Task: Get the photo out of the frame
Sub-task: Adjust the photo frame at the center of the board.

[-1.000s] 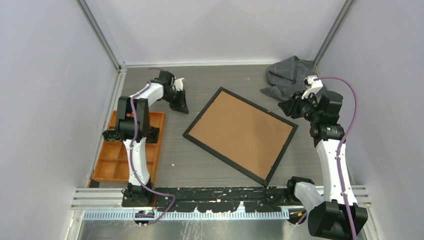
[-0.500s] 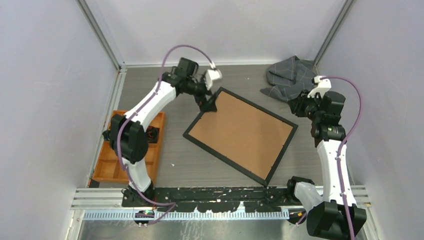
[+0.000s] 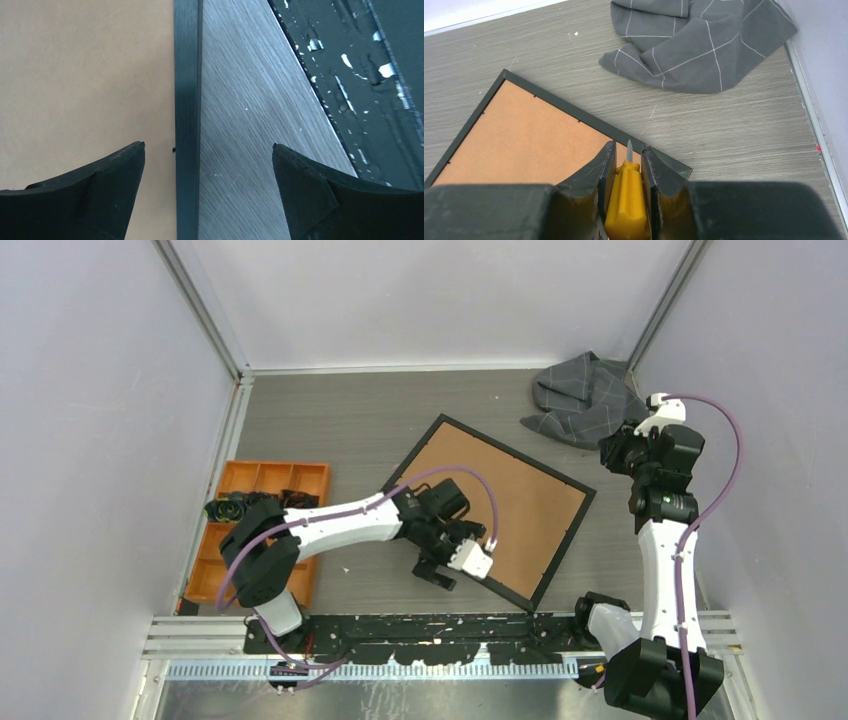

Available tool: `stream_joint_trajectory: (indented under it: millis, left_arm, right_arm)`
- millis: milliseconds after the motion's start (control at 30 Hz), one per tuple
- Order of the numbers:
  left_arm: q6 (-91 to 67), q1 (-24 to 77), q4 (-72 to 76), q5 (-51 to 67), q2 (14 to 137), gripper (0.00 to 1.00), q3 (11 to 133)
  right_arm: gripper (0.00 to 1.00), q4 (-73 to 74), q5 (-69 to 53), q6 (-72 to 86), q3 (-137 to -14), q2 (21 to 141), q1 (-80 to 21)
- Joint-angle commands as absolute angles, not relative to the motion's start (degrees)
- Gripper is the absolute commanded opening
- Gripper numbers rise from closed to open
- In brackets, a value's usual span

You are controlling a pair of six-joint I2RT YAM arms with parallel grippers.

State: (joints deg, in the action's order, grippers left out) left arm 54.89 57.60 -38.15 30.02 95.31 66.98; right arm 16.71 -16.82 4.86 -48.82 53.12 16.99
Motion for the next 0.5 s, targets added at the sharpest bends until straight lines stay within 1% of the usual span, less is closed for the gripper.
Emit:
stream_joint_trajectory:
  millis: [0,133,267,467]
  left_arm:
    - [57.1,62.2,-28.5,19.8,93.8,1.00,64.8]
    - [51.4,66.2,-20.7,10.7,98.4,1.00,64.4]
    - [45.2,67.0,-16.9,5.6,102.7,0.99,67.4]
    - [37.5,67.1,-16.9,3.9,106.4,0.88,71.3]
  right_arm:
    - [0.01,13.4,-16.5,5.6,-50.0,52.1,18.4]
    - [0.01,13.2,-15.5,5.1,-49.8,51.4,18.9]
    - [0.01,13.7,-12.4,4.7,-50.0,51.4,19.8]
    - [0.01,16.2,-6.2,5.1,-51.7,54.3,20.9]
